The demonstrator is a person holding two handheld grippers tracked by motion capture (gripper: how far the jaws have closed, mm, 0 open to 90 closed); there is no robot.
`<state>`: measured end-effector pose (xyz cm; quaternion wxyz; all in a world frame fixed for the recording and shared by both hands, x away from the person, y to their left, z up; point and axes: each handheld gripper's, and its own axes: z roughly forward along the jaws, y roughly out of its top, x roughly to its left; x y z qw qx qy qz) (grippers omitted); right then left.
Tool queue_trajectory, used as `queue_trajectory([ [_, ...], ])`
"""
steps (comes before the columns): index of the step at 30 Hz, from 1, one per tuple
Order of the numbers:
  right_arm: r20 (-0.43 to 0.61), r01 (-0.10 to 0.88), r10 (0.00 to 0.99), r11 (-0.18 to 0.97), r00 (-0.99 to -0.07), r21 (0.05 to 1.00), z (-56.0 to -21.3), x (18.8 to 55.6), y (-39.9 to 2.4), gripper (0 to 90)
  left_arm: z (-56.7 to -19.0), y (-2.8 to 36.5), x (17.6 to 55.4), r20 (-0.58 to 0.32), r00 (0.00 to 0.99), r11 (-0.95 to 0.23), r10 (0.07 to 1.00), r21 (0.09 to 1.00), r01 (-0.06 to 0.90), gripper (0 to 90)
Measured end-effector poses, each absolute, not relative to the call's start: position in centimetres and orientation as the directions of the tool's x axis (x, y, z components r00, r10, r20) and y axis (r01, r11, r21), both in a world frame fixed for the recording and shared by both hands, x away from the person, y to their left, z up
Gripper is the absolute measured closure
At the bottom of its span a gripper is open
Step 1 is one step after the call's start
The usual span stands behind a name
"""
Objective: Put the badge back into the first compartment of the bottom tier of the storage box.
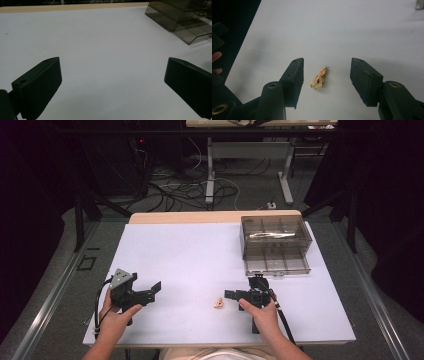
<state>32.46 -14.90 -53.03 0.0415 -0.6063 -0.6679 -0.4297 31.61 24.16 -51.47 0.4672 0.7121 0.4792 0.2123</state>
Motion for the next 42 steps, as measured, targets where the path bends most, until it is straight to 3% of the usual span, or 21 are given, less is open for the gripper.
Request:
queue_trajectory([
  [42,0.667,0.914,0.729,-0.156,-0.15,0.376,-55.8,32.5,-12.9,72.9,-51.6,24.2,31.6,-0.147,0.449,-0.104,0.881,0.866,0.488,1.6],
])
